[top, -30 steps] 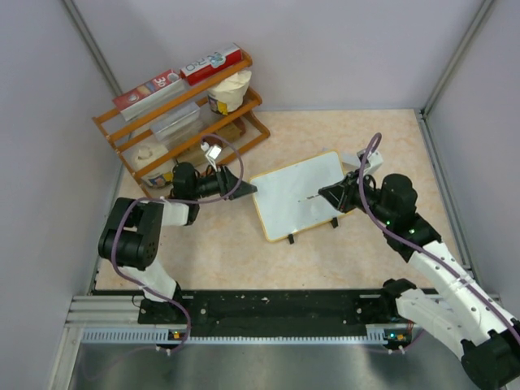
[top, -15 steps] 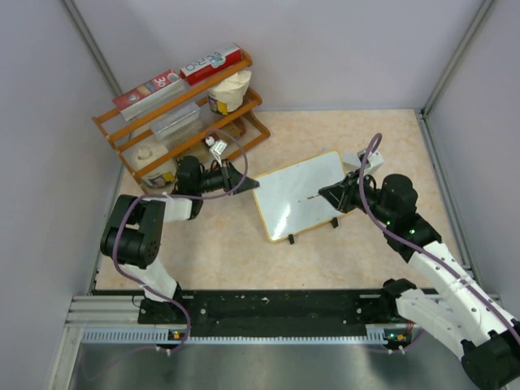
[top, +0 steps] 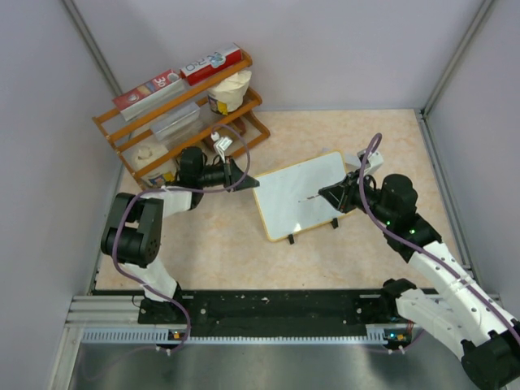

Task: Write a sentence on the whiteboard
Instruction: Move the whiteboard to the center of the board.

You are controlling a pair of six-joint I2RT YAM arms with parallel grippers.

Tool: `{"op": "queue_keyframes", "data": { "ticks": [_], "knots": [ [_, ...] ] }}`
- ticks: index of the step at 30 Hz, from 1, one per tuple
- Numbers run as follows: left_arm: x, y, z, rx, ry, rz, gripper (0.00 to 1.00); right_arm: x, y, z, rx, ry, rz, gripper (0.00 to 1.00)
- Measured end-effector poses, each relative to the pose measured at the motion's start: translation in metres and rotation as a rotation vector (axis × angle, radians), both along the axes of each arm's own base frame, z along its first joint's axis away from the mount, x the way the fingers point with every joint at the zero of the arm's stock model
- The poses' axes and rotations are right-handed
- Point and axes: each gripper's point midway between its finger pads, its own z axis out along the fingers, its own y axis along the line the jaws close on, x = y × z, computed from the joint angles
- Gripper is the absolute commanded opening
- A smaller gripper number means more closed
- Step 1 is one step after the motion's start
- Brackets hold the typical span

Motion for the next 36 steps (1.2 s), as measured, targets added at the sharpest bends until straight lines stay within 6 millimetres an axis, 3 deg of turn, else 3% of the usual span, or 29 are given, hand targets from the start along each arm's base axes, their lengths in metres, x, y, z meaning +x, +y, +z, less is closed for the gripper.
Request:
{"op": "queue_keyframes", "data": {
  "ticks": [17, 25, 36],
  "knots": [
    [-0.006, 0.008, -0.002, 0.045, -0.033, -0.094, 0.00, 0.000, 0.000, 0.000, -0.002, 0.000, 0.001, 0.00],
    [-0.015, -0.014, 0.009, 0.078, -0.089, -0.190, 0.00, 0.000, 0.000, 0.000, -0.002, 0.001, 0.001, 0.00],
    [-0.038, -0.026, 0.000, 0.100, -0.027, -0.261, 0.00, -0.002, -0.001, 0.004, 0.004, -0.011, 0.001, 0.00]
  ]
}}
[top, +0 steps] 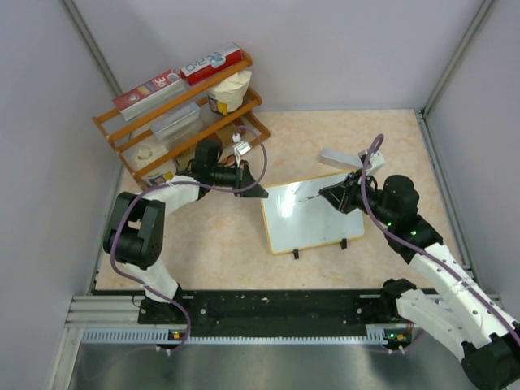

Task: Write a sentence on the whiteboard
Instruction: Move the whiteboard to the center of the board.

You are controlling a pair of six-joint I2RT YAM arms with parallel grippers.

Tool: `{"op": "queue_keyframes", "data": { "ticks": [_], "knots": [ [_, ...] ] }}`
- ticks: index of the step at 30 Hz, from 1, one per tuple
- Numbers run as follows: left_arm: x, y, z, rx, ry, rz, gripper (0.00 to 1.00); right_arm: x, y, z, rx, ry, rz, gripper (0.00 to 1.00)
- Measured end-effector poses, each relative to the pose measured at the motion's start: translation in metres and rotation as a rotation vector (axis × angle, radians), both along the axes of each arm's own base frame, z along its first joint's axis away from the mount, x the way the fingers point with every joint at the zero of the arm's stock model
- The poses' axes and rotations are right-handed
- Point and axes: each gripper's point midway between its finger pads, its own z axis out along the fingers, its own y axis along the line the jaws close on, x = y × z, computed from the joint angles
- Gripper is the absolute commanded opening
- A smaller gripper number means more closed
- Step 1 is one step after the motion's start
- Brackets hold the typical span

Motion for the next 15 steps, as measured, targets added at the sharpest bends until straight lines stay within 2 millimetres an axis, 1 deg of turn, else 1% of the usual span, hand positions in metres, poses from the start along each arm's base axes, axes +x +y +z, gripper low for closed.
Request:
{"op": "queue_keyframes", "data": {
  "ticks": [3, 4, 5, 6, 7, 9, 11, 15],
  "knots": [
    [-0.003, -0.001, -0.002, 0.005, 0.007, 0.004, 0.00, 0.000, 0.000, 0.000, 0.001, -0.001, 0.000, 0.00],
    [-0.004, 0.000, -0.001, 0.006, 0.009, 0.010, 0.11, 0.000, 0.000, 0.001, 0.001, -0.002, 0.000, 0.00],
    [-0.005, 0.000, -0.001, 0.008, 0.007, 0.020, 0.16, 0.000, 0.000, 0.001, 0.003, -0.002, 0.000, 0.00],
    [-0.006, 0.001, 0.000, 0.007, 0.002, 0.027, 0.22, -0.001, 0.000, 0.001, 0.003, -0.002, 0.000, 0.00],
    [-0.006, 0.001, 0.001, 0.007, -0.007, 0.033, 0.33, -0.001, 0.000, 0.001, 0.003, -0.002, 0.000, 0.00],
    [-0.009, 0.001, -0.002, 0.010, -0.021, 0.038, 0.42, -0.001, 0.000, 0.001, 0.003, -0.002, 0.000, 0.00],
    [-0.017, -0.002, -0.007, 0.014, 0.002, 0.032, 0.51, -0.001, 0.000, 0.001, 0.004, -0.002, 0.000, 0.00],
    [-0.023, -0.007, -0.010, 0.008, 0.020, 0.026, 0.52, -0.001, 0.000, 0.001, 0.004, -0.002, 0.000, 0.00]
  ]
}}
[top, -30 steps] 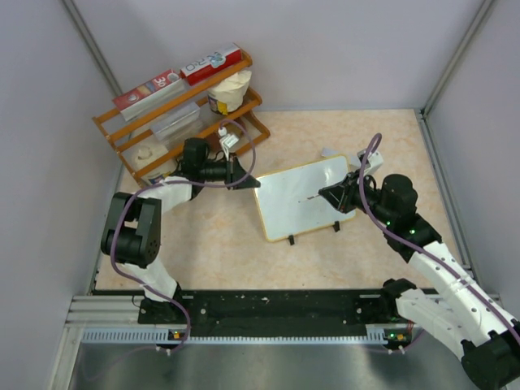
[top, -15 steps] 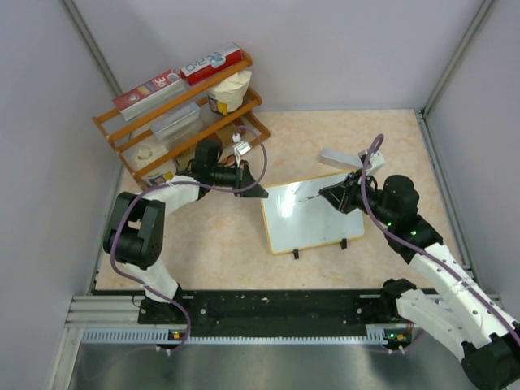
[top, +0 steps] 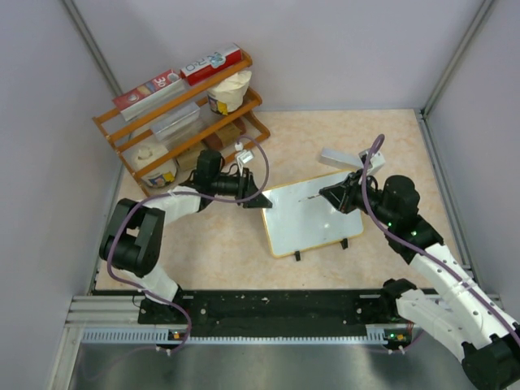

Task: Write a sentence on the whiteboard
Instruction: Move the whiteboard to the center of the board, then hold the whiteboard at the center of the board.

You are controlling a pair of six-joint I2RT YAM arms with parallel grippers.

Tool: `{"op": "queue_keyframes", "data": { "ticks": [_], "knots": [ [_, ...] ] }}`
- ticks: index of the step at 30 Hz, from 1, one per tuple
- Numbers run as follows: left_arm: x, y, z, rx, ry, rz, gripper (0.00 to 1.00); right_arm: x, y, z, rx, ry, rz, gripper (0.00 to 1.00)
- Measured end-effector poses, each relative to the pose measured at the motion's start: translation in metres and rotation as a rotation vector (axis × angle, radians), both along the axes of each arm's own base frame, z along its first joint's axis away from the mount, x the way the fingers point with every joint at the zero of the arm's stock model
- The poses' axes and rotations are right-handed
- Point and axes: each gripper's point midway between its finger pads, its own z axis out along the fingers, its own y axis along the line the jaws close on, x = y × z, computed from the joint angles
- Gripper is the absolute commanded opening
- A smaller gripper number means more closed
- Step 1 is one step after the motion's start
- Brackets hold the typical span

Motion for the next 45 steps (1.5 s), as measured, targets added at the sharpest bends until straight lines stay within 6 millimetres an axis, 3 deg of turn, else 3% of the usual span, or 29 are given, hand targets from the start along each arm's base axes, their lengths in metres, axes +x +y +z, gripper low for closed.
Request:
{"op": "queue_keyframes", "data": {
  "ticks": [6, 12, 16, 19, 20, 35, 41, 45],
  "knots": [
    [0.005, -0.003, 0.008, -0.029, -0.027, 0.007, 0.46, 0.000, 0.000, 0.000, -0.001, -0.001, 0.000, 0.00],
    [0.004, 0.002, 0.002, -0.026, -0.015, 0.015, 0.40, 0.001, 0.002, -0.003, -0.005, 0.008, 0.004, 0.00],
    [0.003, 0.003, 0.002, -0.031, -0.014, 0.010, 0.22, 0.002, 0.006, -0.010, -0.015, 0.028, 0.015, 0.00],
    [0.002, 0.003, 0.001, -0.037, -0.008, -0.001, 0.01, 0.002, 0.010, -0.014, -0.021, 0.040, 0.026, 0.00],
    [0.001, 0.003, 0.000, -0.040, 0.005, -0.005, 0.00, 0.002, 0.011, -0.015, -0.023, 0.044, 0.029, 0.00],
    [0.001, 0.003, 0.001, -0.066, 0.045, -0.028, 0.00, -0.004, 0.036, 0.001, -0.053, -0.093, 0.058, 0.00],
    [0.002, 0.002, 0.001, -0.065, 0.054, -0.021, 0.00, 0.008, 0.029, 0.017, -0.048, -0.168, -0.029, 0.00],
    [0.002, 0.002, 0.001, -0.066, 0.058, -0.018, 0.00, 0.013, 0.029, 0.016, -0.051, -0.173, -0.052, 0.00]
  ]
}}
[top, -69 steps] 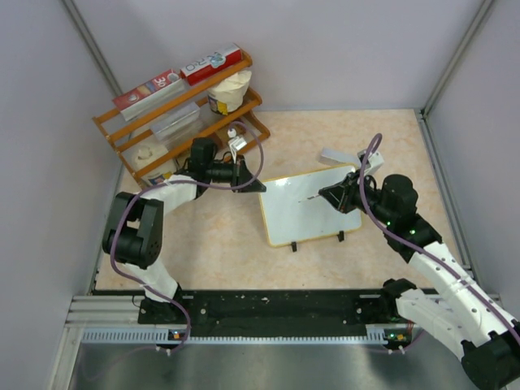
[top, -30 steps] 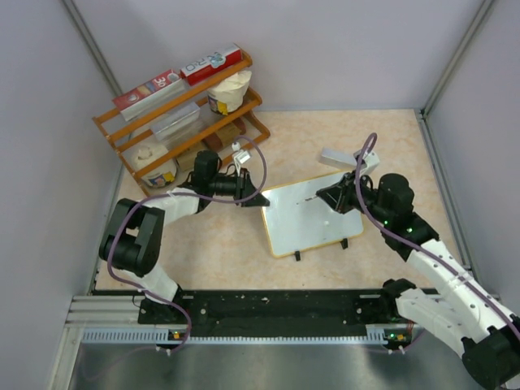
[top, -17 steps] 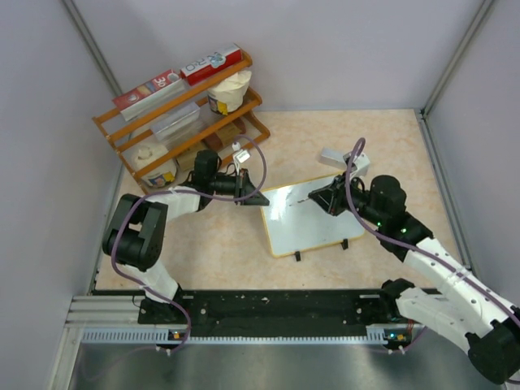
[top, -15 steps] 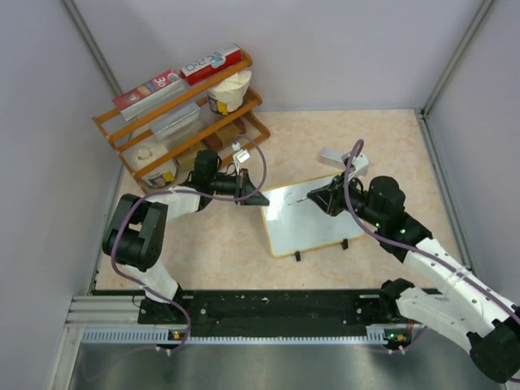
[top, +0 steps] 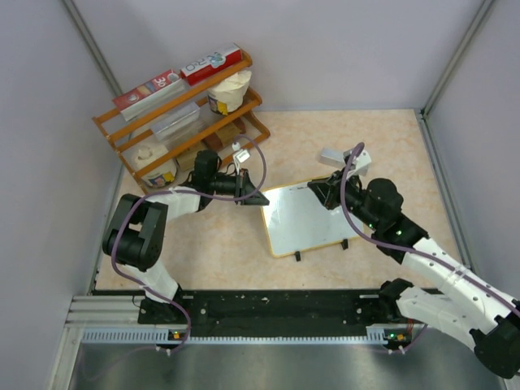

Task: Write a sentence on the whiteboard
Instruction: Hold the whiteboard at the center of the board, then write a sentence on the whiteboard.

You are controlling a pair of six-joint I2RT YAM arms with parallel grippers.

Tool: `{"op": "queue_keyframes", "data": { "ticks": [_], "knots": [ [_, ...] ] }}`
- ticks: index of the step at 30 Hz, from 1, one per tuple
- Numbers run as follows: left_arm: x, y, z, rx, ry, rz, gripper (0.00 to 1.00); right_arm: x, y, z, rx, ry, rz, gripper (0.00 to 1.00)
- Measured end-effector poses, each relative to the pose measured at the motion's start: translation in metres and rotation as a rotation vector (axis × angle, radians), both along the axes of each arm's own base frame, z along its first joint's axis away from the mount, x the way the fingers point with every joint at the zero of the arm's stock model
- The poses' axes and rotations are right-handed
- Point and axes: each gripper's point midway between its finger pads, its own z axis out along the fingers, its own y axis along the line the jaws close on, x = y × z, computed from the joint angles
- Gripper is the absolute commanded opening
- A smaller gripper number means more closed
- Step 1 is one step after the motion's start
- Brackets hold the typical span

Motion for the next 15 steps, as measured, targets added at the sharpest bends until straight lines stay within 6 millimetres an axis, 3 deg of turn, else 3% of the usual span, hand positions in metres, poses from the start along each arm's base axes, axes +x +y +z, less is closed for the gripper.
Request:
{"op": "queue_keyframes", "data": {
  "ticks": [15],
  "knots": [
    [-0.0001, 0.0002, -0.0013, -0.001, 0.001, 0.008, 0.00, 0.0004, 0.0022, -0.0101, -0.018, 0.032, 0.008, 0.00]
  ]
}}
